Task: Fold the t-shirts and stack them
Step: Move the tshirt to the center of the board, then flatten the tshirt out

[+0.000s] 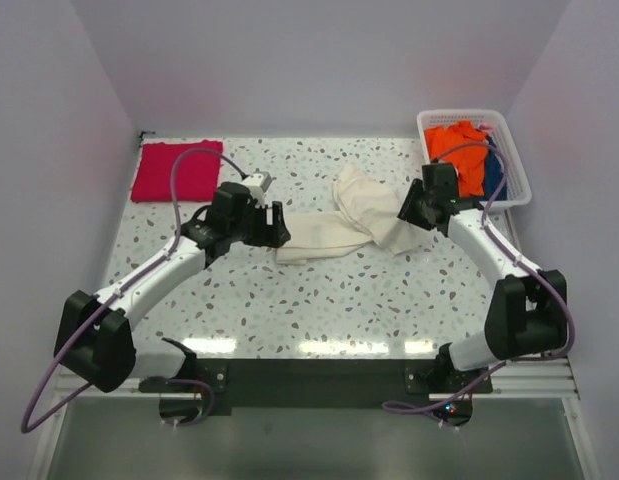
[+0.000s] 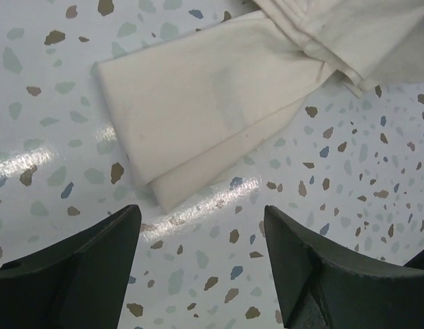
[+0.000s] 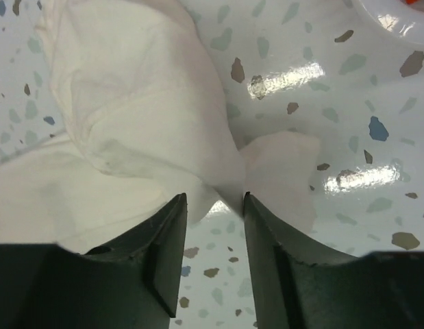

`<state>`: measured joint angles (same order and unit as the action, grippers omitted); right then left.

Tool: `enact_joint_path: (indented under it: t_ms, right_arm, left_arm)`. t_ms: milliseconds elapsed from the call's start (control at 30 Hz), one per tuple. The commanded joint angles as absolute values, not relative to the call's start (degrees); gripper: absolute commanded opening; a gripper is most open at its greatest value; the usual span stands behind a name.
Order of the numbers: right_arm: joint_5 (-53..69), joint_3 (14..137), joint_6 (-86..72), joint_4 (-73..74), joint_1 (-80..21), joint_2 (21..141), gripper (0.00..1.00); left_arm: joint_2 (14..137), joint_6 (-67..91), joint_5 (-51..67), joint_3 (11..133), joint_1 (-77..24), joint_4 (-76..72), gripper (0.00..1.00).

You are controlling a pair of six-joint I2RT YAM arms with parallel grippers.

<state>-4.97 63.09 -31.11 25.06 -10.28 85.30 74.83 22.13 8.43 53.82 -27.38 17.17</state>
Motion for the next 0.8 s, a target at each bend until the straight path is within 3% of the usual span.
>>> enact_joint_path:
  t_ms: [0, 133, 767]
  right_arm:
    - [-2.28, 61.71, -30.6, 20.56, -11.34, 79.02, 0.45]
    - [-4.57, 59.68, -28.83, 21.36, -11.34, 75.85, 0.57]
    - [-5.1, 58.36, -26.02, 22.85, -20.83, 77.43, 0.58]
  left_arm:
    - [76.55, 26.27, 7.39, 51.6, -26.98, 14.94, 0.77]
    - [77.78, 31.62, 4.4, 46.77, -26.98, 11.87, 0.73]
    - [93.6, 37.62, -6.77, 48.16, -26.98, -5.0, 0.57]
